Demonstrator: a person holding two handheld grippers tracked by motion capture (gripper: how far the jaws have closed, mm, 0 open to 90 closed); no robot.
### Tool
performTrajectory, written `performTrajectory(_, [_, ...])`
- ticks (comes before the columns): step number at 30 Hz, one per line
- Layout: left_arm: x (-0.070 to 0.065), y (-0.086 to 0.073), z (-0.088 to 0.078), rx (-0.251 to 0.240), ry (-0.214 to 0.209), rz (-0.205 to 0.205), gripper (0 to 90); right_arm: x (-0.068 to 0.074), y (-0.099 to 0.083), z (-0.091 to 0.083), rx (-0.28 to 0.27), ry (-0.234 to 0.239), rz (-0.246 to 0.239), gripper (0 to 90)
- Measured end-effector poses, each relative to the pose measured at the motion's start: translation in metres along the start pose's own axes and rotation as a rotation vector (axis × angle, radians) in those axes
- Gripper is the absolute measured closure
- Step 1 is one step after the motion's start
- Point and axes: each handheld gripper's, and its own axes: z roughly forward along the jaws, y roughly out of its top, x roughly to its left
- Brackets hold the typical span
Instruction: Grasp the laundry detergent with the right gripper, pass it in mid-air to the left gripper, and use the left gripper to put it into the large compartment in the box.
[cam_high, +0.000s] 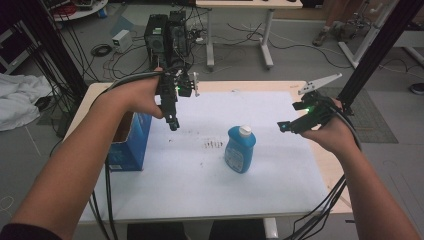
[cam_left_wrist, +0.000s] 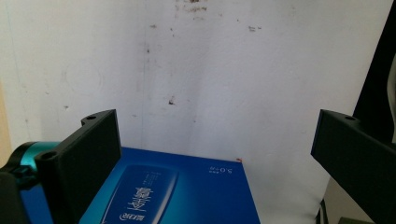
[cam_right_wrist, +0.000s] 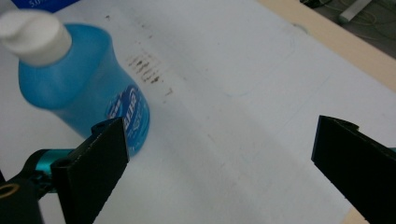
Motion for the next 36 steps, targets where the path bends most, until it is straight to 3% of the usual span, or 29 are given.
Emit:
performTrajectory(8, [-0.001,-0.003,0.001,-0.006,-0.002,0.002,1.7,0.013,-0.038,0.003,-0.019,0.011,0.01,3.1])
performTrajectory(10, [-0.003,-0.004,0.002,-0.008,0.0,0.004,1.7,0.022,-0.053,0.008,-0.028,0.025,0.006,3.1])
performTrajectory(16, [-0.007,-0.001,0.001,-0.009,0.002,0.011,1.7,0.039,-0.07,0.021,-0.039,0.048,-0.005,3.1])
performTrajectory(23, [-0.011,0.0,0.0,-0.002,0.007,0.02,1.7,0.054,-0.075,0.038,-0.036,0.063,-0.02,3.1])
performTrajectory(36, [-0.02,-0.009,0.0,-0.015,0.015,0.019,1.7,0.08,-0.065,0.069,-0.039,0.095,-0.049,3.1])
